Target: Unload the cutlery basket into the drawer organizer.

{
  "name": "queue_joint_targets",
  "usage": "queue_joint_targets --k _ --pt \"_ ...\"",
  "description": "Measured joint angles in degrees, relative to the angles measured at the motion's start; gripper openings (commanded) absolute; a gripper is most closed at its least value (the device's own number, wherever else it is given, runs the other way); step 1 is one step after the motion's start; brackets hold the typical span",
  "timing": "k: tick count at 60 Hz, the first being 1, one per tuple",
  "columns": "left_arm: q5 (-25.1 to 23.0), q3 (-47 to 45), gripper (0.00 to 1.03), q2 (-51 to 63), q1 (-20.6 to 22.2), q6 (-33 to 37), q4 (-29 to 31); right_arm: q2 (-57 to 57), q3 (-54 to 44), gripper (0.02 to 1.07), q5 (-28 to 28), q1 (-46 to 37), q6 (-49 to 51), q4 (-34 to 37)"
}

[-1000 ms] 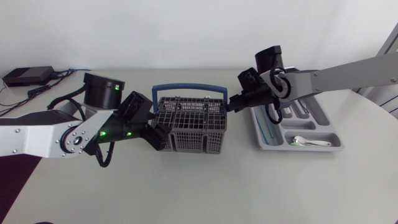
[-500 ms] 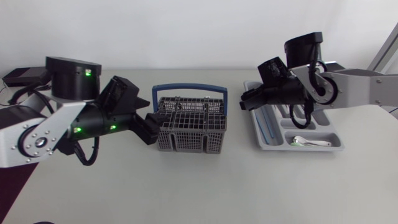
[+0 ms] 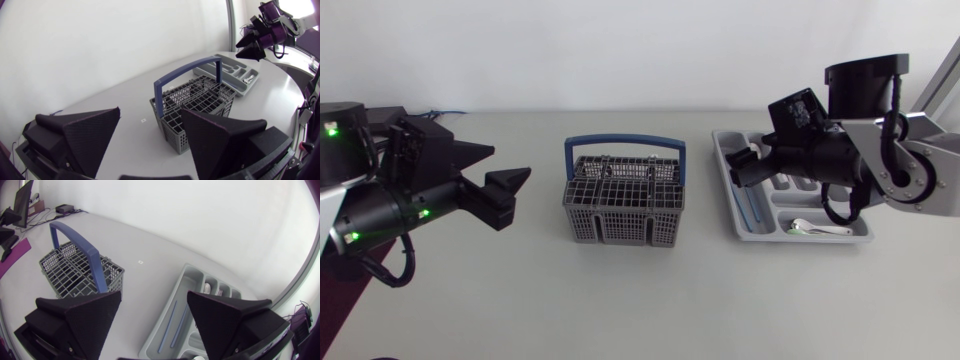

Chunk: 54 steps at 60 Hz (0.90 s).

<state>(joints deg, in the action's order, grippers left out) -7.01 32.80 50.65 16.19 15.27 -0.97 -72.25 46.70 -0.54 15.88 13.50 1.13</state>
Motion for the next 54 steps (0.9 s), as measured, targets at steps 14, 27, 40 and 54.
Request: queue_joint_targets --k 14,27,40,54 --pt "0.00 -3.26 0.99 -4.94 -2.49 0.00 -0.66 5.01 -3.06 1.02 0.81 -1.11 0.68 -0.59" --pt "0.46 -7.17 0.99 -12.07 -4.52 -0.02 -2.80 11.23 -7.74 1.02 0.79 -5.31 1.33 -0.90" --pt "1.33 -10.80 0.99 -21.42 -5.68 0.00 -3.23 19.08 -11.80 1.02 0.81 -7.43 1.57 -0.94" --pt "2.16 -14.97 0.99 -30.53 -8.41 0.00 -4.13 25.88 -15.67 1.02 0.85 -7.76 1.57 -1.09"
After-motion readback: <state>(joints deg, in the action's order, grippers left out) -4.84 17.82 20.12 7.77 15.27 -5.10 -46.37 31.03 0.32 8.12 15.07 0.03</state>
